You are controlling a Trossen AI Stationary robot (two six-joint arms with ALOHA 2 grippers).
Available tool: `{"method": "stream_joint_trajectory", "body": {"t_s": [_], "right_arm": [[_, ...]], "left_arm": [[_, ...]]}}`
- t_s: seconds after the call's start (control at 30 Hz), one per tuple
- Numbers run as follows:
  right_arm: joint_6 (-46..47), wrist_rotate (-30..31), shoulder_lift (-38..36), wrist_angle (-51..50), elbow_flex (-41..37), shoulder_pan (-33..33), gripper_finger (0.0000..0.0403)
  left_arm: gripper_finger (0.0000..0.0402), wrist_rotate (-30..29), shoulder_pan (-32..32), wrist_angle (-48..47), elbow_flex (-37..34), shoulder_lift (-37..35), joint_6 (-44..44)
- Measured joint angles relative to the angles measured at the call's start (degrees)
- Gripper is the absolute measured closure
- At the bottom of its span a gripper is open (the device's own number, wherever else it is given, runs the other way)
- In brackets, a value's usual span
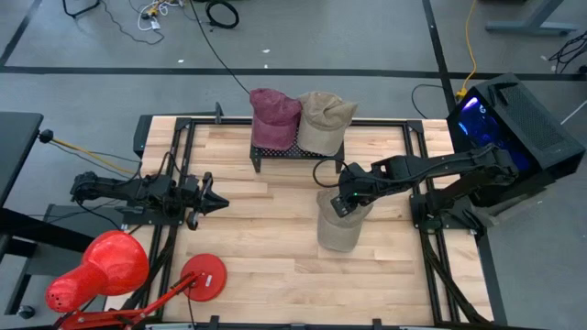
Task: Pick & Place hat
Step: Stack the brown cap on top of the brown cap on the shelf
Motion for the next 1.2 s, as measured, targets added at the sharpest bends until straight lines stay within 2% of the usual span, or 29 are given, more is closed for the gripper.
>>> {"method": "stream_joint_trajectory", "body": {"t_s": [1.07, 1.2], "right_arm": [[0.1, -0.6, 0.0, -0.5, -0.1, 0.4, 0.0232], [1.3, -3.5, 0.0, 1.1, -3.0, 0.4, 0.0232]], "left_arm": [[0.0362, 0.0, 0.0, 0.0, 0.0, 0.0, 0.0], [0.0362, 0.0, 0.0, 0.0, 0.0, 0.0, 0.0]]}}
